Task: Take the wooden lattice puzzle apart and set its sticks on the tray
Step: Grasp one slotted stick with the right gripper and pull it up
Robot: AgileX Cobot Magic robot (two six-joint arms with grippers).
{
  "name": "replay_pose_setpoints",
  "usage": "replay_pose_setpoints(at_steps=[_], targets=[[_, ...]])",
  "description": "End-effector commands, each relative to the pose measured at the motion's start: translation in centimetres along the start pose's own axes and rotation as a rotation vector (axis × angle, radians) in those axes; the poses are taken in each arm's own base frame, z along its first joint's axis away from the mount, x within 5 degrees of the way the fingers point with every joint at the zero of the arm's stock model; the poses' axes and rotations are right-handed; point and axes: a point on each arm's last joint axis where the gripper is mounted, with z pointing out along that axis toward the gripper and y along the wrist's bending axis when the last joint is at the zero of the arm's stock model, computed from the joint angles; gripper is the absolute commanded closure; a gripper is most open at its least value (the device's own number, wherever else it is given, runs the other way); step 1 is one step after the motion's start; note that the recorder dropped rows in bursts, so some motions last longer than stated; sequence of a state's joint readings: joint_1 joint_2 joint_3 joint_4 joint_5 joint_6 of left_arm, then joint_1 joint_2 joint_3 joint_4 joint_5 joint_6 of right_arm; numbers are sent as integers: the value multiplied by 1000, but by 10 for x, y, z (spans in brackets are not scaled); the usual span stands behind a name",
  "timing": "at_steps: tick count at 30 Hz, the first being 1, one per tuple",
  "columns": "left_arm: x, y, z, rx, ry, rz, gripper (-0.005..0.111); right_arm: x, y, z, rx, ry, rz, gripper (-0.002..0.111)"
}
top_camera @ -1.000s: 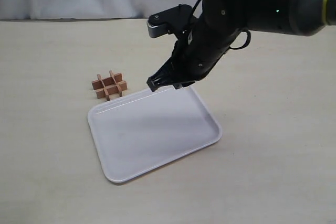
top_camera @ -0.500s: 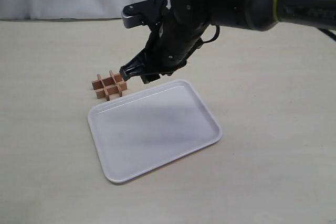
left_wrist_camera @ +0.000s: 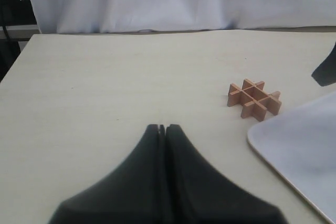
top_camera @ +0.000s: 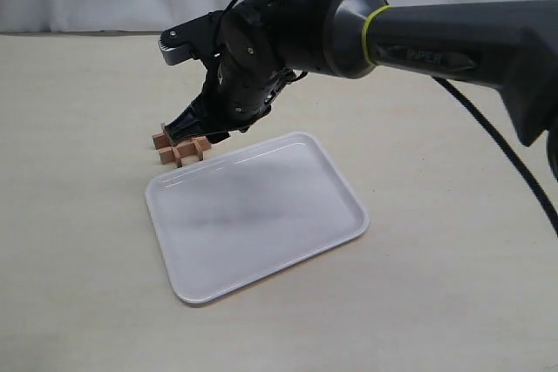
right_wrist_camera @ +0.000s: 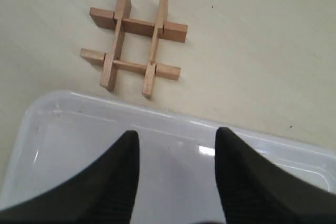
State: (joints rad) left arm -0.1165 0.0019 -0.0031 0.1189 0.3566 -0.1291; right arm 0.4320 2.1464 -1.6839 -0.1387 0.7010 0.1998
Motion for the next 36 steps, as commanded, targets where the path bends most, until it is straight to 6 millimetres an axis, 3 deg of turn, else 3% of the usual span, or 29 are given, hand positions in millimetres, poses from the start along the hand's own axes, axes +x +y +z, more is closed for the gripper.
replay_pose_setpoints(at_steps=[1,17,36], targets=[[0,0,0,1,-9,-1,107,-3,4,12,-29,-59,39,64],[0,0,0,1,-9,-1,107,4,10,56,-64,-111,57,64],[0,0,0,0,-6,-1,107,9,10,69,-62,-100,52,64]])
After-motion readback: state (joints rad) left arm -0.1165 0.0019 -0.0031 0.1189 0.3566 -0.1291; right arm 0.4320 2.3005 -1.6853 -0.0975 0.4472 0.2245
